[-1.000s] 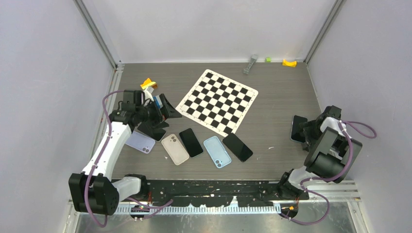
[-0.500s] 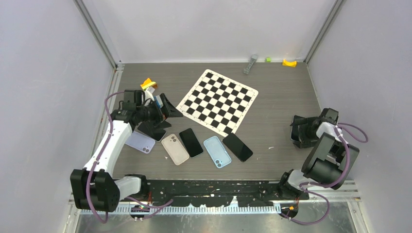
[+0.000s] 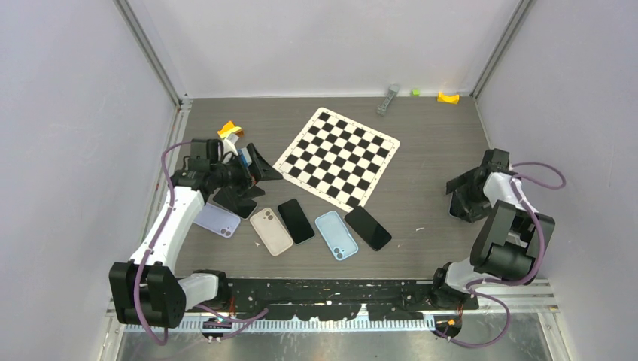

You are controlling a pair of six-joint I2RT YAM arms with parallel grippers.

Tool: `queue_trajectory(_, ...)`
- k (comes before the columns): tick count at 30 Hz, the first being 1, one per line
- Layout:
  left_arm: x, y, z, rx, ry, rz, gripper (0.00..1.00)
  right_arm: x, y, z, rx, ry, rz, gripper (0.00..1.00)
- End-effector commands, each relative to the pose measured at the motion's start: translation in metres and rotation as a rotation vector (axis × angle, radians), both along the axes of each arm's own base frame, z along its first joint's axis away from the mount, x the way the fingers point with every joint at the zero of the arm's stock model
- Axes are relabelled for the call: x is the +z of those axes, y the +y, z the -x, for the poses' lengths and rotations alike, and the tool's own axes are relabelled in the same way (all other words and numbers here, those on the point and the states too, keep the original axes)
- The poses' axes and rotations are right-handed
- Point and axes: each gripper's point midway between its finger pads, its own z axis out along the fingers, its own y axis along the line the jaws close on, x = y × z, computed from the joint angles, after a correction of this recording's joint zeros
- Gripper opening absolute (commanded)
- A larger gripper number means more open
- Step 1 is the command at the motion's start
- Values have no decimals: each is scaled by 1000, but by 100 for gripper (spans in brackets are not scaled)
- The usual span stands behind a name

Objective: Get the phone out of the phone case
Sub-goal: Pick up the phone at the center of the board.

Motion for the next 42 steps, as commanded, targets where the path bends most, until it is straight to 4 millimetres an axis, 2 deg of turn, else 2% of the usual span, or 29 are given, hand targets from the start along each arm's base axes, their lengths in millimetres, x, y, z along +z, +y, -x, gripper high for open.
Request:
queue_trajectory(1,8,-2,-3,-15,-37,26,100,53,-56,-18,51,-45,309,95)
queue_trajectory(3,8,-3,-3,-21,-33,30,100,56,-72,-23,76,-25,381,97)
queue_trajectory(5,8,-3,-3,-24,-27,34,100,50,-80,-30,116,5,403,98)
queue_trajectory(8,9,-4,-2,-29,-24,40,100,30,-78,-48,232,6,372,98)
queue_trajectory(9,9,-4,-2,-30,-25,40,100,30,-79,-53,249,1,369,98)
queue_trajectory(14,9,-4,-1,-29,-28,41,100,11,-84,-59,308,6,344,98)
queue_trajectory(18,7,-4,1,-31,-34,35,100,-5,-89,-50,270,-24,252,95)
queue_trajectory(22,5,-3,2,-32,-31,33,100,-6,-75,-57,278,-115,141,94)
queue_trajectory(26,4,-3,1,-33,-29,33,100,-15,-50,-62,324,-156,2,94)
queue_trajectory(30,4,-4,-2,-31,-28,35,100,-19,-34,-68,363,-182,-57,94)
queue_trajectory(35,5,-5,-4,-32,-27,42,100,-32,-13,-64,478,-64,-25,94)
queue_trajectory(42,3,-4,-3,-29,-22,40,100,-48,-10,-48,600,157,120,94)
